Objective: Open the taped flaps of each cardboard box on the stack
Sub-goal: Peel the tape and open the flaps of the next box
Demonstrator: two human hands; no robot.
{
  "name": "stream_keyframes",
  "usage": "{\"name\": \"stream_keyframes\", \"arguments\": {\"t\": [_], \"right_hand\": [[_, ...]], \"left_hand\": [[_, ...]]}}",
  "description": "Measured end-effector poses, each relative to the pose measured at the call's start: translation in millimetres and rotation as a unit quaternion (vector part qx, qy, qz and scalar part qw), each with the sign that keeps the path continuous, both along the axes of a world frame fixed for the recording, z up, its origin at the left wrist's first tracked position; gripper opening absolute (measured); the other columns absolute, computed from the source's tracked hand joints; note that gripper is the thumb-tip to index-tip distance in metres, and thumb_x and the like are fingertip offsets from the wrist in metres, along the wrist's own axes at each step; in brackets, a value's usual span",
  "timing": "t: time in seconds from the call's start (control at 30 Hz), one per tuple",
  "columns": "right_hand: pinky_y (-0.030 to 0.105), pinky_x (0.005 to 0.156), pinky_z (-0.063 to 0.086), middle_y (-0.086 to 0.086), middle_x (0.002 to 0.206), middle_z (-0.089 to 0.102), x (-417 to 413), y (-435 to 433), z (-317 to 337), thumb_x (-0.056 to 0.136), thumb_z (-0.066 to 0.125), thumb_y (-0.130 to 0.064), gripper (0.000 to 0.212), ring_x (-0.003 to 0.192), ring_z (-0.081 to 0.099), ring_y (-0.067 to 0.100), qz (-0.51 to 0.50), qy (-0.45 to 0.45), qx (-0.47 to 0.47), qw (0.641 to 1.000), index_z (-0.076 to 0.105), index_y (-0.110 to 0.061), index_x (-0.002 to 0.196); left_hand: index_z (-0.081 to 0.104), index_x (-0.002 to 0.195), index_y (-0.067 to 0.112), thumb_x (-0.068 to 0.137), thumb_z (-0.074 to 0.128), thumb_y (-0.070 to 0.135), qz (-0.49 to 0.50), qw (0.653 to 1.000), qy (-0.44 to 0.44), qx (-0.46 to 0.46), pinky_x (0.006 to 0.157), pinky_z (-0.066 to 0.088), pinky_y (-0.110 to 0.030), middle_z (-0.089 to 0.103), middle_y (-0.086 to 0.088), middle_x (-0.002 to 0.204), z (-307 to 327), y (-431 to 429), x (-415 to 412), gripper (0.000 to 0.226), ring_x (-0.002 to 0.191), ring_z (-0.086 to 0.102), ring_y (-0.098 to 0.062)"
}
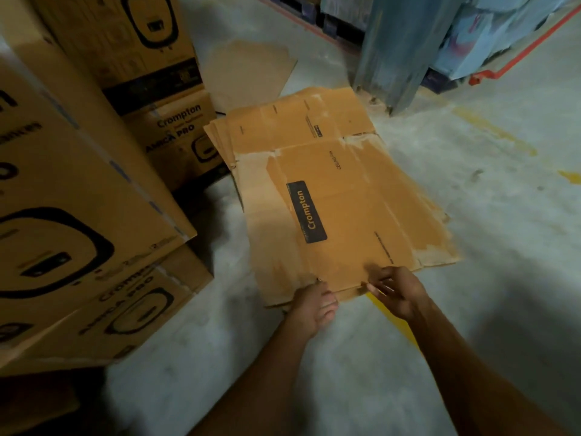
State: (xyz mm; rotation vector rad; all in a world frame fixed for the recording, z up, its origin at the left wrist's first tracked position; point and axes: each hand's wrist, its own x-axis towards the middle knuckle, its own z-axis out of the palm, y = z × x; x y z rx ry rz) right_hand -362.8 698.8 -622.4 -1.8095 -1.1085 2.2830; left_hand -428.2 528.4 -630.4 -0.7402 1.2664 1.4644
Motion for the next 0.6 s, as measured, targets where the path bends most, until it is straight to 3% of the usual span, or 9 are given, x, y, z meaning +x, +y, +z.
{"name": "stream_keyframes", "arguments": {"t": [0.07, 0.17, 0.3, 0.4, 0.5, 0.6], "right_hand": [[0.031, 0.058, 0.060, 0.008, 0.099, 0.066, -4.5, -12.2, 12.1, 0.096, 0.050, 0.003, 0.016, 0.091, 0.063, 0.023, 0.007, 0.007, 0.019, 1.000, 0.064, -0.004, 0.096], [0.031, 0.066, 0.058, 0.005, 0.100, 0.069, -22.9, -42.3, 39.5, 0.099, 0.054, -0.005, 0.018, 0.086, 0.065, 0.022, 0.050, 0.042, 0.051, 0.997, 0.060, -0.009, 0.116], [0.029, 0.061, 0.046, 0.003, 0.088, 0.076, -65.3, -110.6, 100.6, 0.097, 0.055, -0.006, 0.020, 0.067, 0.061, 0.015, 0.179, 0.093, 0.119, 0.972, 0.068, -0.010, 0.112], [0.028, 0.056, 0.046, 0.009, 0.089, 0.077, -93.7, -178.2, 159.5, 0.096, 0.055, -0.003, 0.019, 0.063, 0.061, 0.016, 0.247, 0.144, 0.142, 0.948, 0.070, -0.009, 0.106], [0.027, 0.056, 0.044, 0.012, 0.085, 0.073, -113.0, -250.3, 223.2, 0.094, 0.059, 0.001, 0.016, 0.060, 0.061, 0.017, 0.298, 0.203, 0.134, 0.923, 0.069, -0.008, 0.100], [0.022, 0.049, 0.043, 0.017, 0.087, 0.070, -118.5, -325.5, 284.5, 0.094, 0.058, 0.004, 0.016, 0.051, 0.059, 0.015, 0.347, 0.245, 0.131, 0.896, 0.069, -0.008, 0.097]], "left_hand": [[0.059, 0.081, 0.014, 0.102, 0.055, 0.021, -0.001, 0.998, 0.059, -0.020, 0.057, 0.046, -0.024, 0.062, -0.001, 0.078, 20.1, -11.3, -9.6, 0.023, 0.059, 0.055, -0.015], [0.064, 0.091, 0.019, 0.101, 0.059, 0.024, -0.003, 0.987, 0.158, -0.042, 0.068, 0.048, -0.026, 0.070, -0.003, 0.098, 57.4, -37.7, -24.7, 0.012, 0.073, 0.063, -0.015], [0.065, 0.110, 0.015, 0.097, 0.062, 0.019, 0.034, 0.962, 0.262, -0.061, 0.068, 0.050, -0.029, 0.071, -0.003, 0.098, 116.3, -94.9, -43.2, 0.014, 0.078, 0.066, -0.017], [0.070, 0.096, 0.022, 0.091, 0.065, 0.021, 0.083, 0.940, 0.315, -0.099, 0.077, 0.059, -0.037, 0.075, -0.005, 0.092, 171.4, -160.0, -51.3, 0.007, 0.084, 0.071, -0.022], [0.070, 0.090, 0.020, 0.093, 0.063, 0.016, 0.146, 0.918, 0.347, -0.125, 0.054, 0.050, -0.026, 0.069, -0.001, 0.080, 234.2, -236.0, -51.3, 0.009, 0.070, 0.063, -0.018], [0.068, 0.101, 0.012, 0.095, 0.061, 0.010, 0.223, 0.884, 0.377, -0.162, 0.050, 0.045, -0.021, 0.067, -0.007, 0.085, 298.4, -313.6, -38.8, 0.009, 0.066, 0.061, -0.018]]}}
